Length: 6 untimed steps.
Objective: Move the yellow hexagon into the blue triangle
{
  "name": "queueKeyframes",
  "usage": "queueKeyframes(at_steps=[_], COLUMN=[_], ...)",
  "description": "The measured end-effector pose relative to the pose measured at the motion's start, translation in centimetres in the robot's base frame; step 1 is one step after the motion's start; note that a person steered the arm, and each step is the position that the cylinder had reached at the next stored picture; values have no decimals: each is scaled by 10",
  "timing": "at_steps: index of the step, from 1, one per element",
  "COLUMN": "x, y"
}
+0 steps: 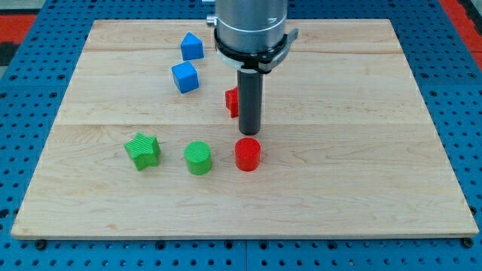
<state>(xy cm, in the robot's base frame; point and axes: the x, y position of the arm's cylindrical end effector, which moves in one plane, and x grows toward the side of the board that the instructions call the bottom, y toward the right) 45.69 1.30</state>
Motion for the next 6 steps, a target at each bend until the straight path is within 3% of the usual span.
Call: queueKeyframes(at_steps=[2,6], x=[-10,-190], y=[20,53])
